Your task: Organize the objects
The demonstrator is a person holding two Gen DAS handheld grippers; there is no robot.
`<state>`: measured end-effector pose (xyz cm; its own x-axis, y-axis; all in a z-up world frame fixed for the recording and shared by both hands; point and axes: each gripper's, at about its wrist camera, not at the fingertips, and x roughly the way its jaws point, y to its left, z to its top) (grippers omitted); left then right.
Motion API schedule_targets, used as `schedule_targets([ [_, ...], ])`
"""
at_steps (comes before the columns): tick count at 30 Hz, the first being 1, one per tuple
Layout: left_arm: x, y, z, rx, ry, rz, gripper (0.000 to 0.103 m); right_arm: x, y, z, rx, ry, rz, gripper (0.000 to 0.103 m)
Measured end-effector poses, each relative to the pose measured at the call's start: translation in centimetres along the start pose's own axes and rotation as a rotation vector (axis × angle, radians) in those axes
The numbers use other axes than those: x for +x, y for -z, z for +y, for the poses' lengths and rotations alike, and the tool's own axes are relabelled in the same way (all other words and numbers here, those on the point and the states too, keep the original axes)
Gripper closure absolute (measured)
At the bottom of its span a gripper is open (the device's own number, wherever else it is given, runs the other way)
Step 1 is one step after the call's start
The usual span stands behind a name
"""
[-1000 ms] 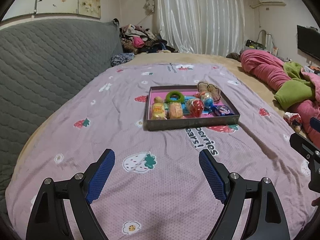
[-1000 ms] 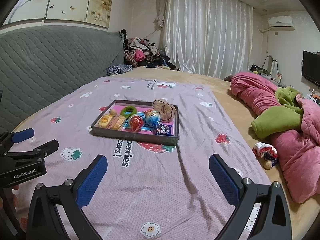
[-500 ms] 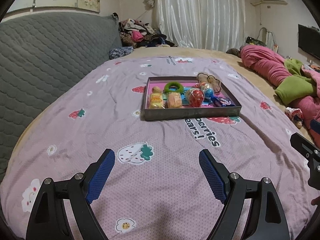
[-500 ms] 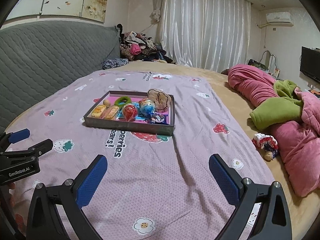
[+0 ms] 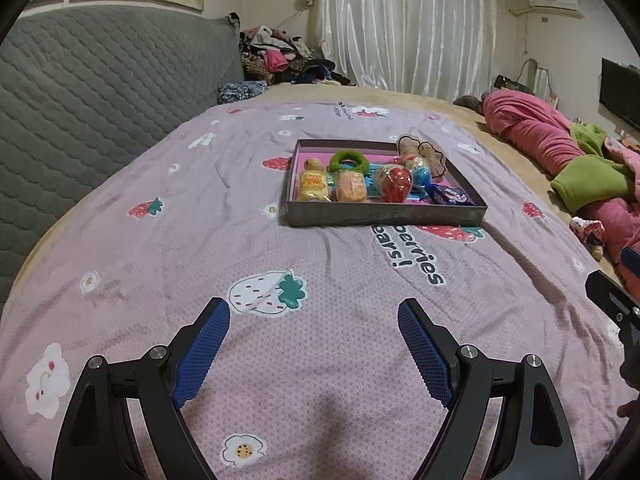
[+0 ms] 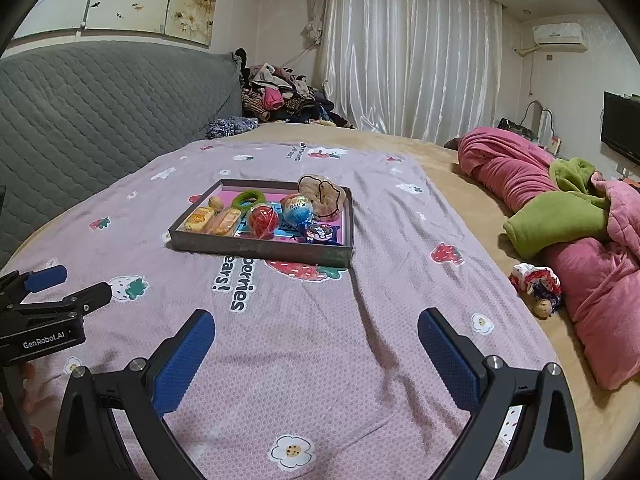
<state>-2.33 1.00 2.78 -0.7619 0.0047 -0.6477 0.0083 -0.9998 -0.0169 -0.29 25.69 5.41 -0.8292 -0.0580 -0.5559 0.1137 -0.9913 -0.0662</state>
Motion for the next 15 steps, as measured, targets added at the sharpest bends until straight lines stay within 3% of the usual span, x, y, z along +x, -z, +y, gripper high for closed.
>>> schedule_targets([
  [15, 2.1, 1.0, -0.1, 0.014, 0.013, 0.029, 0.016, 2.4, 2.3, -0.4, 0.009, 0.003, 0.05, 0.0],
])
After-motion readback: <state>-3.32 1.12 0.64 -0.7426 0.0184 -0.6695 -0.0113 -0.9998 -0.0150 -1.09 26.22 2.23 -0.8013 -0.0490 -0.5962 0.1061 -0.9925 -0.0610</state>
